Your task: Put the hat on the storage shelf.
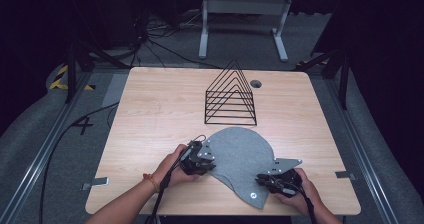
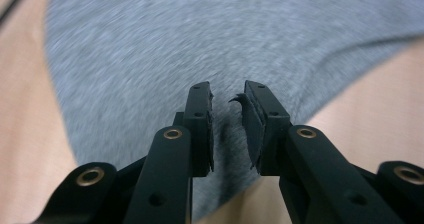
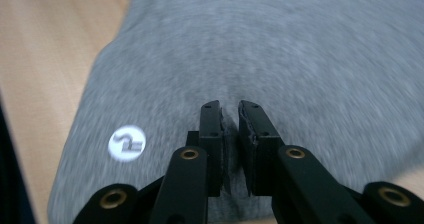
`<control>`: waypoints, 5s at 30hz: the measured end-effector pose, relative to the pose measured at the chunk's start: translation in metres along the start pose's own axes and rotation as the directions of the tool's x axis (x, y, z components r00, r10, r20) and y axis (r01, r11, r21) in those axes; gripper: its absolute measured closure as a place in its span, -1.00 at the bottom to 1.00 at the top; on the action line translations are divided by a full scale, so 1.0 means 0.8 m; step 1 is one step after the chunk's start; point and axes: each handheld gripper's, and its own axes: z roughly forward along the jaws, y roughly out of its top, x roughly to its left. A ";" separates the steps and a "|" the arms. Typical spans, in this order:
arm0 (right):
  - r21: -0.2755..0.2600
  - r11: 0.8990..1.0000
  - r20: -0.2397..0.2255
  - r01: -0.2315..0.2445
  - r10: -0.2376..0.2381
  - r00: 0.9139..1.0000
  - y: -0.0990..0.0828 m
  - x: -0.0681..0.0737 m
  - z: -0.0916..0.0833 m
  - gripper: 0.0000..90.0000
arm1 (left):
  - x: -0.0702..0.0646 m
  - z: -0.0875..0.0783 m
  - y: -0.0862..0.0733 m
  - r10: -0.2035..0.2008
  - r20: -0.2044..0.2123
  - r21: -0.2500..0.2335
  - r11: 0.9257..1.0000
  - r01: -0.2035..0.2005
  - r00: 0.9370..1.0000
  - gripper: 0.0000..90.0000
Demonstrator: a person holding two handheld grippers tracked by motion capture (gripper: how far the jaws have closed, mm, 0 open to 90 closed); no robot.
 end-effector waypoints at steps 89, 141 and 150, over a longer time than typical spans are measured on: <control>-0.423 0.906 0.210 0.022 0.075 0.975 0.175 -0.115 -0.173 0.89 | 0.086 -0.197 0.151 -0.061 -0.246 -0.419 0.907 -0.049 0.967 0.94; -0.439 0.898 0.239 0.012 0.103 0.965 0.272 -0.203 -0.148 0.89 | 0.199 -0.211 0.180 -0.178 -0.263 -0.480 0.877 0.031 0.948 0.94; -0.448 0.893 0.243 0.041 0.077 0.967 0.271 -0.184 -0.158 0.89 | 0.176 -0.221 0.178 -0.132 -0.271 -0.474 0.880 -0.013 0.954 0.94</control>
